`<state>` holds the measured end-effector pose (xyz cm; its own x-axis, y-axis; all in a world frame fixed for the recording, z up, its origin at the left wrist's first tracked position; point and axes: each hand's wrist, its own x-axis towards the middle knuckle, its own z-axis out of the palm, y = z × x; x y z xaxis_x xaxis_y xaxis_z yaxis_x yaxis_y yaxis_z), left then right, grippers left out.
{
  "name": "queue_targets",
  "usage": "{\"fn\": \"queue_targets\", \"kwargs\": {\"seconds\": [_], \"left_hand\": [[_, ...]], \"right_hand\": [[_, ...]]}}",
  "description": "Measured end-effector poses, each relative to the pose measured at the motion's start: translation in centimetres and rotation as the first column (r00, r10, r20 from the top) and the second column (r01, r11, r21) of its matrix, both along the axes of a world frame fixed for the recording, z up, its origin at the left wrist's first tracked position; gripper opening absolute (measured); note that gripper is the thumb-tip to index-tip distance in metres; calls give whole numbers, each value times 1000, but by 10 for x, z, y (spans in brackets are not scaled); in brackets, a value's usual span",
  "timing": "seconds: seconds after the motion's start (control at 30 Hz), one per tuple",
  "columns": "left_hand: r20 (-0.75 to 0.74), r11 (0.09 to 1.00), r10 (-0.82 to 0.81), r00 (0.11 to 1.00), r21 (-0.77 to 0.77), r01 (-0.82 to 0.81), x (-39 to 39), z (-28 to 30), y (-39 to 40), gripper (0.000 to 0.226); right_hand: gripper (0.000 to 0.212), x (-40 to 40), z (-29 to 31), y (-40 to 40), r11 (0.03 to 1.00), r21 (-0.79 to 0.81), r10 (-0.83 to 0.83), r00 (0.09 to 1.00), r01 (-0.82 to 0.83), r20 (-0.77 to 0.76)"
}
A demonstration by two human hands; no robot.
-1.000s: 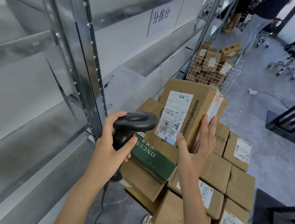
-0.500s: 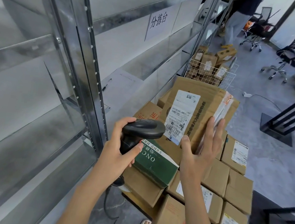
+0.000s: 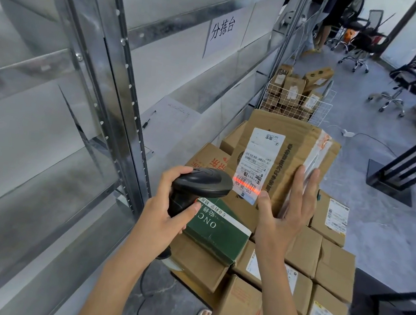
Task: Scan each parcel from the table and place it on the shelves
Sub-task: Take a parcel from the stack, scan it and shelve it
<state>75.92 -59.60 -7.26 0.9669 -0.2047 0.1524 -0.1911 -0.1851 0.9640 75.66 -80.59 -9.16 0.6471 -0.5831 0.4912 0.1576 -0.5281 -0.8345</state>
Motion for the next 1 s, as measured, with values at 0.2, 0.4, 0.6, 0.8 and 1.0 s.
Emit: {"fn": "queue_targets", "kwargs": {"seconds": [0.2, 0.4, 0.6, 0.8, 1.0], "left_hand": [[20, 999, 37, 999, -9, -37, -9, 4, 1, 67], [63, 999, 53, 997, 1, -53, -23, 12, 8, 68], [99, 997, 69, 993, -20, -68, -39, 20, 21, 69], [97, 994, 106, 990, -38, -103, -59, 22, 39, 69], [100, 968, 249, 963, -62, -243, -72, 25, 78, 69]], "right_hand": [[73, -5, 2, 1, 999, -40, -14, 1000, 14, 2], [73, -12, 1, 3, 1000, -15, -3, 1000, 4, 14], [74, -22, 1, 9, 1000, 27, 10, 1000, -10, 18], [74, -34, 3, 26, 998, 52, 45, 999, -46, 24], [73, -43, 11, 64, 978, 101, 182, 983, -184, 36]]}}
